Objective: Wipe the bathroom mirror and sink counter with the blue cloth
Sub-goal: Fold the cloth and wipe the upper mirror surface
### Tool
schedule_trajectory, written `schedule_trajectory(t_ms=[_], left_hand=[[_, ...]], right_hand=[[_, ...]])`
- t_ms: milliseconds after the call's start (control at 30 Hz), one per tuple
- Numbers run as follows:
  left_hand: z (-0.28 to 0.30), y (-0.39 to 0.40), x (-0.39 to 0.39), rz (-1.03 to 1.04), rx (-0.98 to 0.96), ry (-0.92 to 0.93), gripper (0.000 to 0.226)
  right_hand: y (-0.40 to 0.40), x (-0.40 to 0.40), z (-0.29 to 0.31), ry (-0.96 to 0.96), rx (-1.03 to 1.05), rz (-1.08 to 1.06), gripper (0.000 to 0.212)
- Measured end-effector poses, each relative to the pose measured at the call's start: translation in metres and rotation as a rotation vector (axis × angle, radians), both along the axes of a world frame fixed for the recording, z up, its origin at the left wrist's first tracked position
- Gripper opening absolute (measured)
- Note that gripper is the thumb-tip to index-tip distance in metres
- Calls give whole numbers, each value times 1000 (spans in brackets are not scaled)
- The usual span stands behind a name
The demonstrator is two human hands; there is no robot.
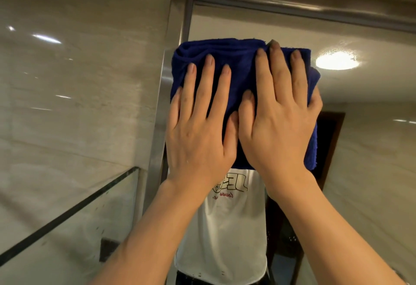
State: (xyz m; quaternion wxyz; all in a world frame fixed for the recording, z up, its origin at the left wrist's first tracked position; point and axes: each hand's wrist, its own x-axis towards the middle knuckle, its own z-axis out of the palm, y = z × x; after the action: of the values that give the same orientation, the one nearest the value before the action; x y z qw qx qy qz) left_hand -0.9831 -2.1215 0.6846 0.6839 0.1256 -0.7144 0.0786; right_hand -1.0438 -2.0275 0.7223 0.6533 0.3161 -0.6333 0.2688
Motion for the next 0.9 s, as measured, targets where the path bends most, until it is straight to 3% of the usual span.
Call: schedule_trajectory(t_ms=[400,500,767,900], left_hand=[[-6,13,-5,47,62,3,57],[-6,35,-16,18,56,-26,58],[0,91,-48,-63,-45,-106,60],[8,59,-34,-18,20,-37,61]], right_hand=[[9,-4,-2,87,28,12,48],[30,-19,-4,147,-33,55,41],[84,-56,-15,257,-320,-112,26],[53,-35,6,363,-224,10,20]])
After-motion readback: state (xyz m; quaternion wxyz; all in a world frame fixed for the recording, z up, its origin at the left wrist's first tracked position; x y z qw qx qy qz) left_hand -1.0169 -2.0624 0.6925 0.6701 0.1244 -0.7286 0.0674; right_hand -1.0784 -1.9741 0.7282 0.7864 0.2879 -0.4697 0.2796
